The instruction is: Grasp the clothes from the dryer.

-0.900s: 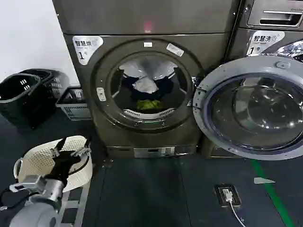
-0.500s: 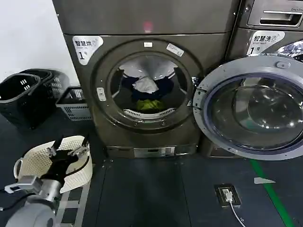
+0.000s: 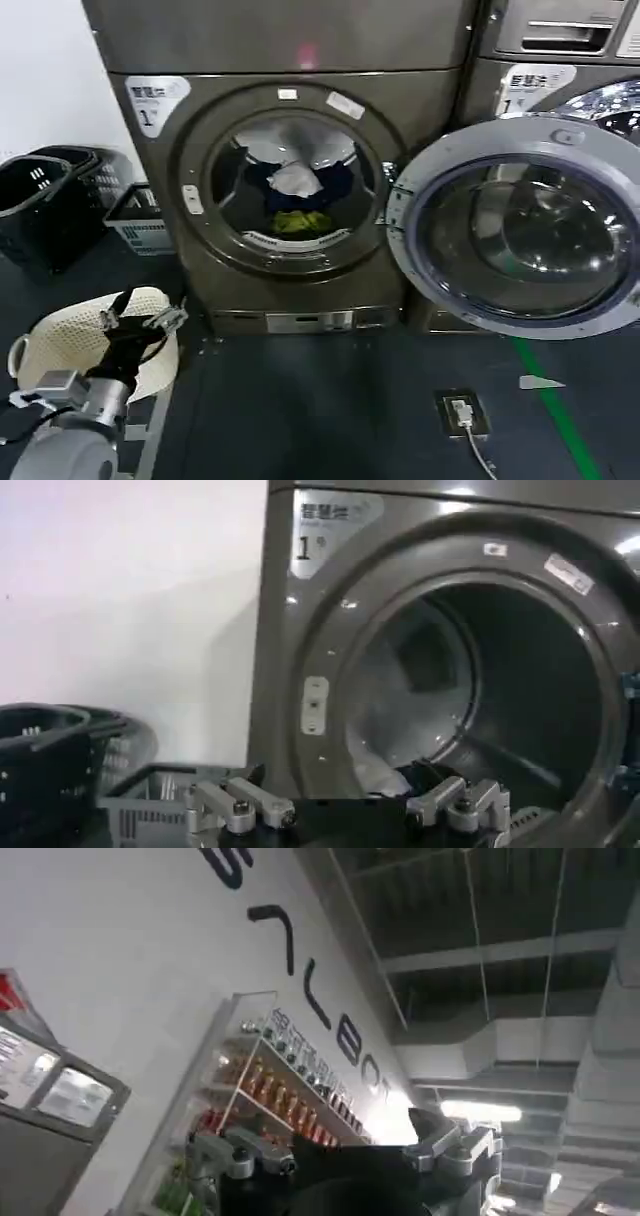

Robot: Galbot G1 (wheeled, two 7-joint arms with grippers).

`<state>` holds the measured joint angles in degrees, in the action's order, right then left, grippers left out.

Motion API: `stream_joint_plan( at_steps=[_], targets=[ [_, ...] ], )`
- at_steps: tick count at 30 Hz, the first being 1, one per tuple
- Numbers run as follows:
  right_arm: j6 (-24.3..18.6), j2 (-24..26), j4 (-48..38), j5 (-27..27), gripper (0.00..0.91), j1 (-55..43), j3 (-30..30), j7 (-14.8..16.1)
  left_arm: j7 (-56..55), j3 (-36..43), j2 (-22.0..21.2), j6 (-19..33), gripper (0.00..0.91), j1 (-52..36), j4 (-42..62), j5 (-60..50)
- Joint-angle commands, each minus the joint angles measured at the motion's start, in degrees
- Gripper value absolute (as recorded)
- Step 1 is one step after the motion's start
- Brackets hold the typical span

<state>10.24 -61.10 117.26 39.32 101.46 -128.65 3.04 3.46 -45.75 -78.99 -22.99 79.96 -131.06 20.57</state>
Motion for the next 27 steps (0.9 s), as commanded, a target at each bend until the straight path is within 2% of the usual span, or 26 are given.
stream_joint_plan(
  at_steps=[1, 18, 27],
  targets=[
    [0.0, 0.0, -0.4, 0.1, 0.907, -0.1, -0.1, 0.0, 0.0, 0.0, 0.0, 0.0, 0.907, 0.0, 0.1, -0.1],
    [-0.2, 0.0, 0.2, 0.2, 0.907, 0.0, 0.5, 0.2, 0.0, 0.4, -0.1, 0.0, 0.907, -0.2, 0.1, -0.1],
    [-3.0, -0.4, 0.3, 0.9, 0.907, 0.0, 0.8, 1.7, 0.1, 1.7, -0.5, 0.0, 0.907, -0.4, 0.1, -0.4]
  ],
)
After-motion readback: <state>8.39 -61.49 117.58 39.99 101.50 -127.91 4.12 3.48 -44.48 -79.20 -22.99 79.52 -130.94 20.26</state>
